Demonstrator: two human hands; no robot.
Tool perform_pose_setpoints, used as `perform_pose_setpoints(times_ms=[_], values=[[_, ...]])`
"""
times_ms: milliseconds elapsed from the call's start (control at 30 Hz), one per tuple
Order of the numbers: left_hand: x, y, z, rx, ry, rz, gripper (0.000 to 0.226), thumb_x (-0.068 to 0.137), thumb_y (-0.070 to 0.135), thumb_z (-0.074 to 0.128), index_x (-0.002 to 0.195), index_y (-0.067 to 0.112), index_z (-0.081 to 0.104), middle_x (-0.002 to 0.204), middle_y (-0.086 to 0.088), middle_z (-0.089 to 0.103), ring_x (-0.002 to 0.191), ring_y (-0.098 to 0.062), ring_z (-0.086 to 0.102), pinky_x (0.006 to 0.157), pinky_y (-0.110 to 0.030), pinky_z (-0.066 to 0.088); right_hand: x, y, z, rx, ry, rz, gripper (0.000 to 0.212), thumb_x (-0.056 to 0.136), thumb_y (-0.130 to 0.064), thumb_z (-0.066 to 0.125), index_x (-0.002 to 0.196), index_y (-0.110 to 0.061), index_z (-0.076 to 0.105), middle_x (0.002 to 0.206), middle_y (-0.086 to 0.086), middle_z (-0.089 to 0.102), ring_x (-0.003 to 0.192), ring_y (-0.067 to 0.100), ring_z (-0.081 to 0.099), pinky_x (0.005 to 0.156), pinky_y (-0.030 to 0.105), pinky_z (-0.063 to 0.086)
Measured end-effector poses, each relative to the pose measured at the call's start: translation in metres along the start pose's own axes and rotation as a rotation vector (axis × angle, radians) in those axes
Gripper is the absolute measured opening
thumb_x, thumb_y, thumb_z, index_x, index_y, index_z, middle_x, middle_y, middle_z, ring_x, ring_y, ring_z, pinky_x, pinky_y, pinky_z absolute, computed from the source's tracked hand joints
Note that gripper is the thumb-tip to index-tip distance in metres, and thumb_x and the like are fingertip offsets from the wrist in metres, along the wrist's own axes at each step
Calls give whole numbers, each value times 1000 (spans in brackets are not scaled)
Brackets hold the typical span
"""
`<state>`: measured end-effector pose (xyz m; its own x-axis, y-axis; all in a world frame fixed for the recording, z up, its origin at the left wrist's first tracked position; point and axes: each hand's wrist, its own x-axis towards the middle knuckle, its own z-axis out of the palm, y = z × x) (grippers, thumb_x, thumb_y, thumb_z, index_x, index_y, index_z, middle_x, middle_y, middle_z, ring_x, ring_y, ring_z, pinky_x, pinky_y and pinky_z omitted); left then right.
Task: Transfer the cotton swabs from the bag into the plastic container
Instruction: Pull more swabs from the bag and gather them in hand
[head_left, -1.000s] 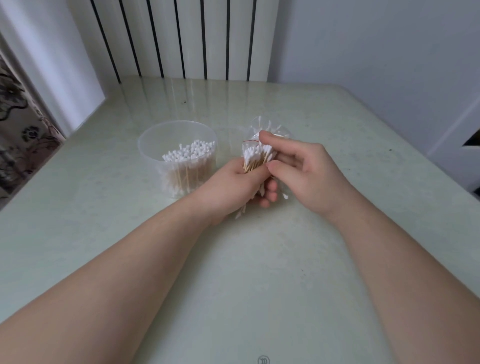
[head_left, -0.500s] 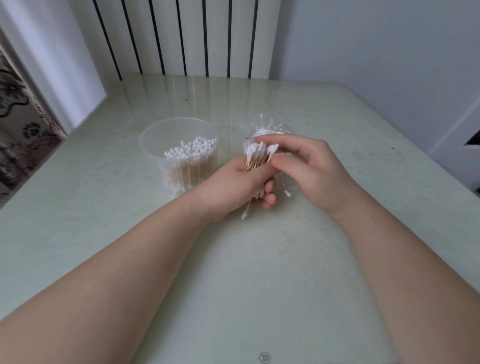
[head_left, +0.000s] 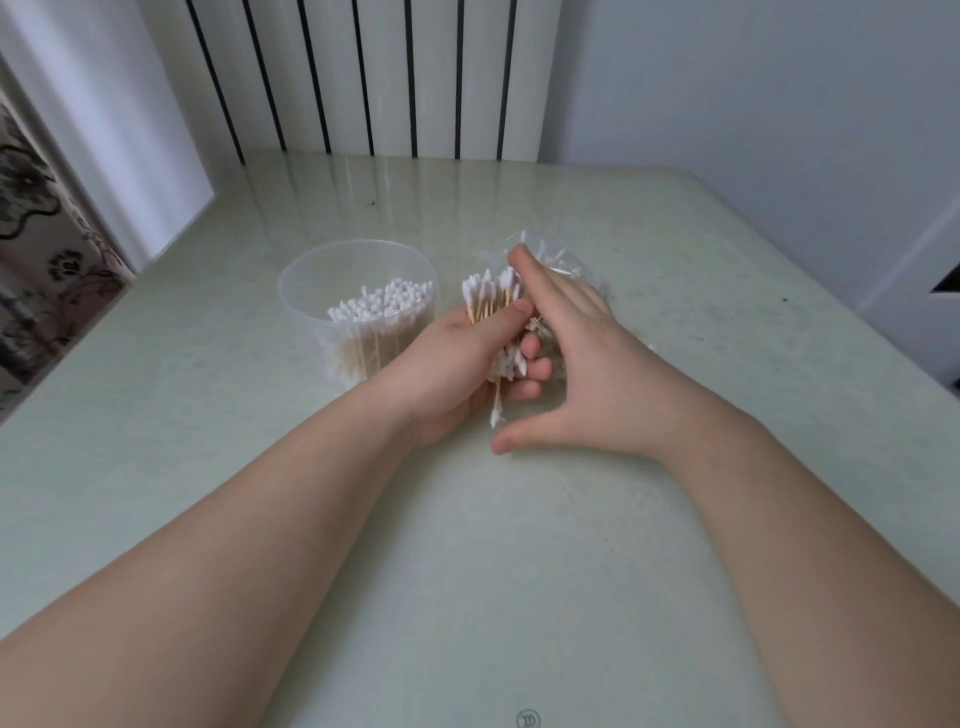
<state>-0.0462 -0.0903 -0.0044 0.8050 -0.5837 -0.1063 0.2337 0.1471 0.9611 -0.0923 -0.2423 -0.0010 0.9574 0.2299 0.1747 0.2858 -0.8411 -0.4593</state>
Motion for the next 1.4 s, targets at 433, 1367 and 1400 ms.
perform_pose_setpoints(times_ms=[433,1367,1400], values=[[-2,1,6,-200,18,-105,36,105,28,52,76,9,59,71,-7,58,59,-13,63,55,-20,56,3,-2,3,-73,95,-25,130,59,-62,83,160,-25,10,150,-17,29,136,4,26,109,17,27],[2,-3,3,-68,17,-45,21,103,19,55,85,11,60,63,0,57,55,-11,60,48,-22,46,2,2,-4,70,186,0,100,63,-44,90,149,-32,41,133,-19,50,114,-6,50,94,3,35],[3,-3,3,-83,69,-36,21,104,19,56,84,13,58,58,1,51,50,-11,53,47,-22,42,1,4,-6,69,173,27,101,62,-47,89,149,-34,39,133,-20,49,112,-5,52,91,6,40]])
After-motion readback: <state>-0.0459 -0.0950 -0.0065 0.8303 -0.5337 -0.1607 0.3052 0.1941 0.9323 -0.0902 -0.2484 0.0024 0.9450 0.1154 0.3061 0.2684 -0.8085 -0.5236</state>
